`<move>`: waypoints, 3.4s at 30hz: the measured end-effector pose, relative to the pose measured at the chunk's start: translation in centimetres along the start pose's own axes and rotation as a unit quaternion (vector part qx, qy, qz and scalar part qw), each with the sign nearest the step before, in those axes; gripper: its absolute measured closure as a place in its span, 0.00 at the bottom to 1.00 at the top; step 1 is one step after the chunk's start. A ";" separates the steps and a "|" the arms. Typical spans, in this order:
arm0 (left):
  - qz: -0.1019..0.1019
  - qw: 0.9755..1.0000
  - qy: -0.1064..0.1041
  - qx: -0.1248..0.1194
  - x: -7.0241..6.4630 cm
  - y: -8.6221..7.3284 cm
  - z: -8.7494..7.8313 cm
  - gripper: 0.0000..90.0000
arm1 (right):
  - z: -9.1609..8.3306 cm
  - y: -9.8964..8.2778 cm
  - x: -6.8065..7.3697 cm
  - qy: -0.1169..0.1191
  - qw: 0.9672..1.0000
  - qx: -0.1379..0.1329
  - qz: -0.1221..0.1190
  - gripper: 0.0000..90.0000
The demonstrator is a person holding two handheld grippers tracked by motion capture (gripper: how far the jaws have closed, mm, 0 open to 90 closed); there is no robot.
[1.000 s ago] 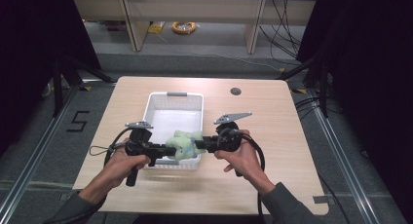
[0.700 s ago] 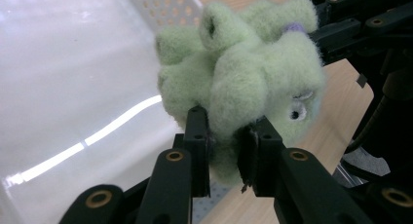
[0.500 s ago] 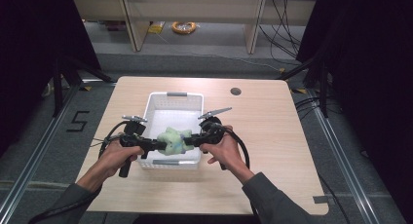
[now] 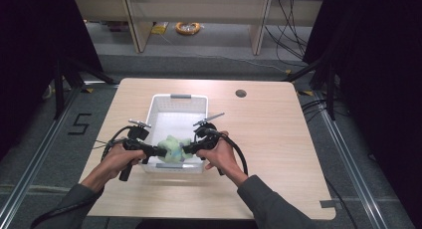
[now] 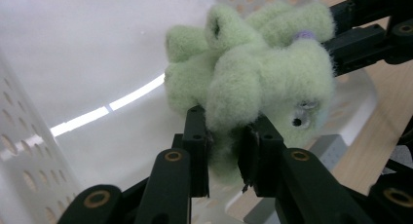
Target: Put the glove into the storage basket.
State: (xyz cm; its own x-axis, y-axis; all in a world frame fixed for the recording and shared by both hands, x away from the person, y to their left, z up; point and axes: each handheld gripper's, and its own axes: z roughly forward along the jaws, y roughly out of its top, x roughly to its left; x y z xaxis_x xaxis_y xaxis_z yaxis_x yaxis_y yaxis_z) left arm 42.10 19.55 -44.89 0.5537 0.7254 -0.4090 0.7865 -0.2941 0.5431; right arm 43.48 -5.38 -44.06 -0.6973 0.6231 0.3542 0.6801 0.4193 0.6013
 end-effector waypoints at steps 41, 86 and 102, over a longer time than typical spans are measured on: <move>0.027 0.995 0.087 -0.028 -1.3 0.9 -0.7 0.59 | -0.3 1.4 0.9 -0.079 0.996 0.044 -0.028 0.52; 0.070 0.992 0.001 -0.106 -10.1 -3.5 -0.7 0.31 | -9.8 -5.1 -0.9 -0.014 0.996 -0.084 -0.037 0.36; 0.097 0.989 -0.002 -0.110 -11.4 -5.3 0.5 0.24 | -11.4 -8.2 -1.3 -0.026 0.992 -0.105 -0.063 0.30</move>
State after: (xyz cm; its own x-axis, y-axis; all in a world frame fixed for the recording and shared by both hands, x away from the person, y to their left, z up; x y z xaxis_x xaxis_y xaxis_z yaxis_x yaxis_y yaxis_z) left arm 31.74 12.53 -43.43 0.6905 0.6653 -0.2840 0.5865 -0.2850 0.7582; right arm 36.21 -17.12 -41.28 -0.7583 0.6091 0.2326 0.5214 0.3524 0.7771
